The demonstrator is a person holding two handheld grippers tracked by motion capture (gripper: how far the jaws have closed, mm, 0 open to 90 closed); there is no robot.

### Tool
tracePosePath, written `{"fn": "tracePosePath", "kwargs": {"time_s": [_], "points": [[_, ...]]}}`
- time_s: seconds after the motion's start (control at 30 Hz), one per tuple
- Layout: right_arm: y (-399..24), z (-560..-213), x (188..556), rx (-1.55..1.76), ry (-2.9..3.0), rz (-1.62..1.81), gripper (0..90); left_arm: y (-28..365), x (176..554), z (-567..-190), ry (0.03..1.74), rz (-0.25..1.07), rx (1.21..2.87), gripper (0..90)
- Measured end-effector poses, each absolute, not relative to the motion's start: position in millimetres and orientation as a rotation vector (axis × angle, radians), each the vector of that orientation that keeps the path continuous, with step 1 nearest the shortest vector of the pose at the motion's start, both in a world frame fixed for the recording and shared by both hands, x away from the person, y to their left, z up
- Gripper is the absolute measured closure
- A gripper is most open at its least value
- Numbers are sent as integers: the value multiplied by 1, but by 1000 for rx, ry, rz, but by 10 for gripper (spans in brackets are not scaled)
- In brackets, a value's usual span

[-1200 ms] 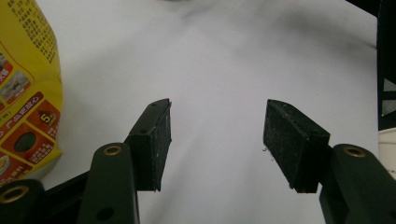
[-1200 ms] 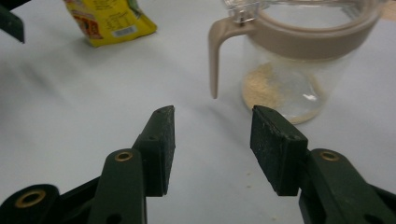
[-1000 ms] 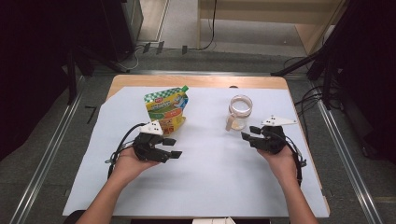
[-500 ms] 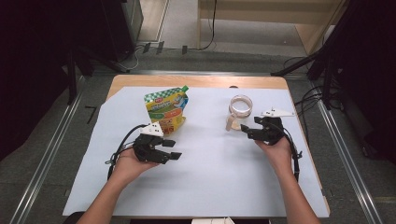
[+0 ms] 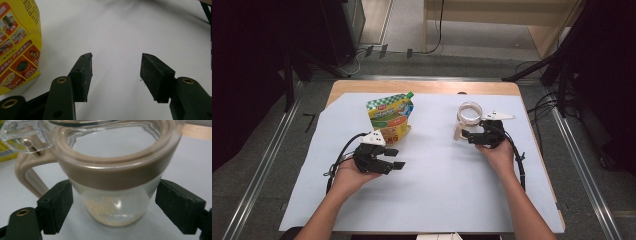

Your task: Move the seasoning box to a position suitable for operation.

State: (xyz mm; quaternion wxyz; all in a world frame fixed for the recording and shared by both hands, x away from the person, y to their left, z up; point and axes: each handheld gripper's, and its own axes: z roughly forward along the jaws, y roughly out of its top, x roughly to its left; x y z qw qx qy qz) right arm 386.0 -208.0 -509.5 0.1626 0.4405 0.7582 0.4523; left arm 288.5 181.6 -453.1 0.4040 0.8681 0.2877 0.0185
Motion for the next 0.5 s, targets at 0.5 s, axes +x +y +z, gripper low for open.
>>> {"fn": "tracePosePath", "kwargs": {"time_s": [0.5], "points": [[-189,-515,396,1195,2041,1301,108,187,287,-455,766,46,2173,435]]}}
